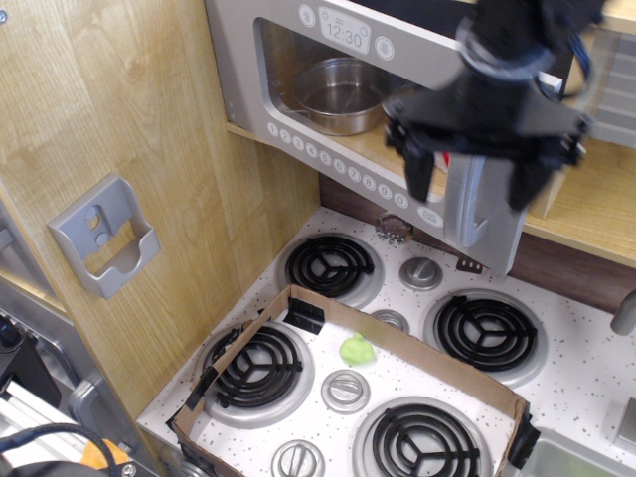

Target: Open microwave

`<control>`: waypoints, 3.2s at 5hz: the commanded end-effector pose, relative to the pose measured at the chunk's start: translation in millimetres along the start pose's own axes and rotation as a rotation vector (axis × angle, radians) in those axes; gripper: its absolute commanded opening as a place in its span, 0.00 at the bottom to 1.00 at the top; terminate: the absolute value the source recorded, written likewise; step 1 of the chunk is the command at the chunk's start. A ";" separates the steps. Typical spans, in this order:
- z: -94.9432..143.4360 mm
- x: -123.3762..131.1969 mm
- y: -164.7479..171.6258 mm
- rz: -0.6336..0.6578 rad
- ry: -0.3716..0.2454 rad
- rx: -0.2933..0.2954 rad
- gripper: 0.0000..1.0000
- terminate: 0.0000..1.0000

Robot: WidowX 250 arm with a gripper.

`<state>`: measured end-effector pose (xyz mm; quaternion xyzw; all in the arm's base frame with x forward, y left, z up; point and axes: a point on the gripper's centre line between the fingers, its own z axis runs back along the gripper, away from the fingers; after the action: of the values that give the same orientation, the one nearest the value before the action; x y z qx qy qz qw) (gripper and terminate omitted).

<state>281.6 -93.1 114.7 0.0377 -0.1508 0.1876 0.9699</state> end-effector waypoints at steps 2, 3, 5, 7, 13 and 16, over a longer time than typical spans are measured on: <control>11.9 -5.3 -75.3 0.006 -0.040 -0.098 1.00 0.00; 10.1 7.1 -101.5 -0.032 -0.069 -0.119 1.00 0.00; -1.1 38.5 -127.2 -0.140 -0.149 -0.178 1.00 0.00; -9.3 55.9 -110.7 -0.327 -0.204 -0.177 1.00 0.00; -6.2 17.8 -23.4 -0.236 -0.049 -0.120 1.00 0.00; 8.7 3.5 37.7 -0.126 0.048 0.044 1.00 0.00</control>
<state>266.1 -43.6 104.9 0.0709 -0.1027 0.1299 0.9836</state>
